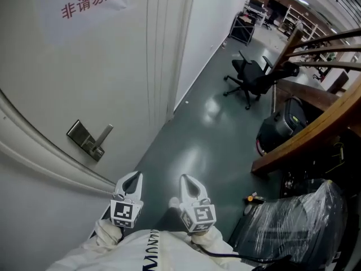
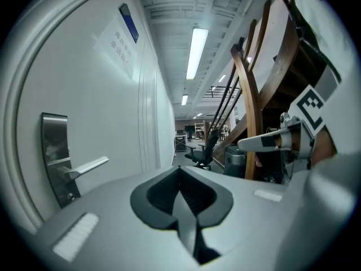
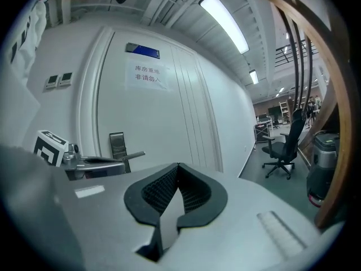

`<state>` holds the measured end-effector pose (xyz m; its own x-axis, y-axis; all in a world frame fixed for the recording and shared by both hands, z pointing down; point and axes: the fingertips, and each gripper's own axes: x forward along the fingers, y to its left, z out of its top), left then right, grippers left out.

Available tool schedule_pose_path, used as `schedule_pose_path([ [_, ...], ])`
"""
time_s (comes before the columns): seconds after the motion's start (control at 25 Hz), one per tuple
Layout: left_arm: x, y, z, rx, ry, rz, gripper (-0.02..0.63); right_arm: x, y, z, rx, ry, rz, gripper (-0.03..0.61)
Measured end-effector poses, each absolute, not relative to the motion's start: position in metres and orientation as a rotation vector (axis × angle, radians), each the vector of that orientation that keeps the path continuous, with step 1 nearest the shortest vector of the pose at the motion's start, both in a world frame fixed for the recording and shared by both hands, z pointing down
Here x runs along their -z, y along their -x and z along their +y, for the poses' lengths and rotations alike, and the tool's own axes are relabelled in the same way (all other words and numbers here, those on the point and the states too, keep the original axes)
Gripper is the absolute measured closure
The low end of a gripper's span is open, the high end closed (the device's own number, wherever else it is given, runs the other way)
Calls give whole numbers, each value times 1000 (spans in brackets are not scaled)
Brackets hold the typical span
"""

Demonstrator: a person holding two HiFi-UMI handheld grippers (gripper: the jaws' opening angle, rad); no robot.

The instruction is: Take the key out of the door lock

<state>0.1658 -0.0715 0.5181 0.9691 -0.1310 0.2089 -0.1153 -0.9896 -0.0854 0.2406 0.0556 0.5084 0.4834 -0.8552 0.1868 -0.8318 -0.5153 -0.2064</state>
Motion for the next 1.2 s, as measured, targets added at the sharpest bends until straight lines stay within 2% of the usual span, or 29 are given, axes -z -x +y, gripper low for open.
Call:
schedule_pose_path([
  [0.68, -522, -268, -97, 390, 3033, 392, 614, -515, -353, 12, 452, 2506, 1713, 577],
  [0.96, -527, -258, -114, 420, 3024, 501, 614, -519, -346, -18, 487, 2427, 1823, 577],
  [1.2, -520, -217, -145, 385, 3005, 691, 614, -516, -314, -65, 480, 2330, 2004, 578],
])
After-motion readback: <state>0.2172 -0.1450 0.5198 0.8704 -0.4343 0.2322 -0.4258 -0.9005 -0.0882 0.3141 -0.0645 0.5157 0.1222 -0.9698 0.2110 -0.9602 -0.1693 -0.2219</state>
